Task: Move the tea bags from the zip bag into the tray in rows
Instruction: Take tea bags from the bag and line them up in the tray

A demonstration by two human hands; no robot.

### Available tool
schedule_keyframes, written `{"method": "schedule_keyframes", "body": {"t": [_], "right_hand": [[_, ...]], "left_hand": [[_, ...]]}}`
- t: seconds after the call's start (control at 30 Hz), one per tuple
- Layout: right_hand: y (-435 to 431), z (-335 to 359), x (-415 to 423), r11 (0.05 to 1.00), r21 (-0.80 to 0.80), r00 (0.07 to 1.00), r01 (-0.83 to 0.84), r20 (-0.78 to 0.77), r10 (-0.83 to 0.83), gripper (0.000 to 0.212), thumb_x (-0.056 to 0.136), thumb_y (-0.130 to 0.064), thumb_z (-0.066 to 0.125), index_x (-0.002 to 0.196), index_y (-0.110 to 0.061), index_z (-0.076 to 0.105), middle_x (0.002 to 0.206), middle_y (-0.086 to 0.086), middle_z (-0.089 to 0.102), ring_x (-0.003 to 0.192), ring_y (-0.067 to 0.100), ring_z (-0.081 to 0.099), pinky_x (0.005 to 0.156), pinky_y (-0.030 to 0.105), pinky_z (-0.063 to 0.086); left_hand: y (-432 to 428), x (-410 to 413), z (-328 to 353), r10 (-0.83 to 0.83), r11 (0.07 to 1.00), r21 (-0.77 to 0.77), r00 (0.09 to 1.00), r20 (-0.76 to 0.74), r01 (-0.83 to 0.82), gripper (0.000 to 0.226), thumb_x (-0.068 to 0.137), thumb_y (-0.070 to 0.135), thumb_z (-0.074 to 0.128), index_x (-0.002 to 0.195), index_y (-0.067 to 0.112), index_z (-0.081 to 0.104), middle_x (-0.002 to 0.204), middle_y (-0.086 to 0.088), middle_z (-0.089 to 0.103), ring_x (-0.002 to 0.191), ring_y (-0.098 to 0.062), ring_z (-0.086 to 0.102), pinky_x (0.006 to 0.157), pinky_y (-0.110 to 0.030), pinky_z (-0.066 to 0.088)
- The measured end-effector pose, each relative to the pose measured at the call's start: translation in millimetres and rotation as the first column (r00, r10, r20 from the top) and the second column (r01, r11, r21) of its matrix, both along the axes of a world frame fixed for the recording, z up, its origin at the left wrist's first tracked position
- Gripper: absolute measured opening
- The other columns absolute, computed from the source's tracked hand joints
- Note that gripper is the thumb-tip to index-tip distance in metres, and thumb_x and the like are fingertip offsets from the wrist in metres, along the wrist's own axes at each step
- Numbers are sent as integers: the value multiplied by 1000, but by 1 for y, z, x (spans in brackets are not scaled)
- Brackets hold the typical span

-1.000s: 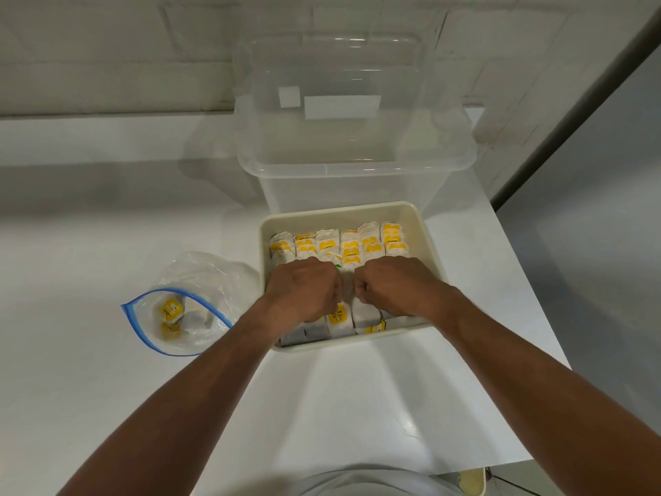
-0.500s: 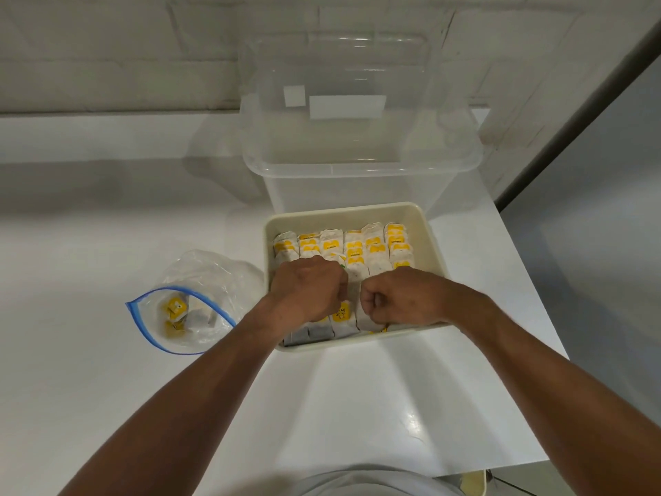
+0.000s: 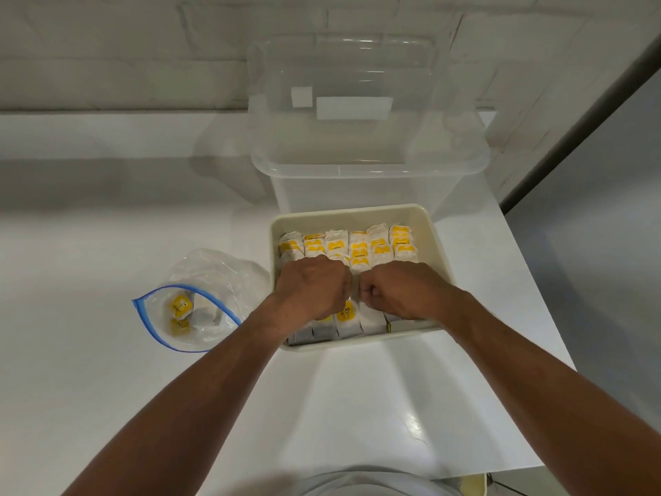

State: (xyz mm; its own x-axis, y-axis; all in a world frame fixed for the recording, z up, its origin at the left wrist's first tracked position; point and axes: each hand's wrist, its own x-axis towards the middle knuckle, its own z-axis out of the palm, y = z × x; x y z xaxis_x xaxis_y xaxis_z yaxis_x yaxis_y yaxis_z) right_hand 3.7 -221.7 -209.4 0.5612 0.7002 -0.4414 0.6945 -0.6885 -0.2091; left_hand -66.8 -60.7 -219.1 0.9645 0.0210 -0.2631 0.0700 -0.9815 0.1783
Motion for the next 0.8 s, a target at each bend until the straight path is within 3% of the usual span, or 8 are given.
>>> {"method": "schedule_keyframes", "body": {"t": [0.1,0.23,0.4,0.57,0.7,0.8], "right_hand": [[-1,-1,0,999,38,999,22,42,-24,8,93,-41,55,95,-36,60,95,-13,58,90,15,60,65,30,40],[-3,12,-1,991,113,996,75,43,-80,13,92,-48,58,96,-36,59,93,-14,64,89,13,60,74,33,50],[7,24,-6,982,178,995,58,68,-71,16,92,-51,55,97,-37,60,90,-17,64,87,8,57,71,30,48],[18,31,-18,983,176,995,61,72,-75,18,91,-56,54,96,-39,58,92,-19,66,84,7,56,70,30,47],[24,34,-31,973,217,995,76,51,-89,20,89,-59,55,96,-41,58,88,-21,66,76,1,55,66,28,45],[33,37,-40,965,245,993,99,35,-111,21,87,-60,57,94,-41,58,83,-24,65,69,-5,54,66,29,47]], "left_hand": [[1,0,1,10,1000,-18,1000,7,-10,14,85,38,58,95,34,67,99,7,68,97,-19,63,68,-29,44],[6,-5,9,25,998,-53,998,58,-22,12,83,44,61,92,37,65,98,10,68,99,-16,62,77,-31,51],[12,-17,25,54,997,-64,986,160,-45,18,86,51,55,91,38,66,91,15,67,95,-11,60,67,-25,39],[27,-40,41,120,987,-123,978,168,-100,14,85,53,57,87,40,62,89,16,68,92,-13,62,71,-27,47],[42,-64,51,162,975,-180,969,188,-128,20,86,55,57,93,38,64,86,19,70,88,-10,62,65,-27,40],[57,-82,51,209,964,-207,955,209,-165,16,88,49,58,94,36,65,85,19,70,86,-9,63,70,-28,49]]}}
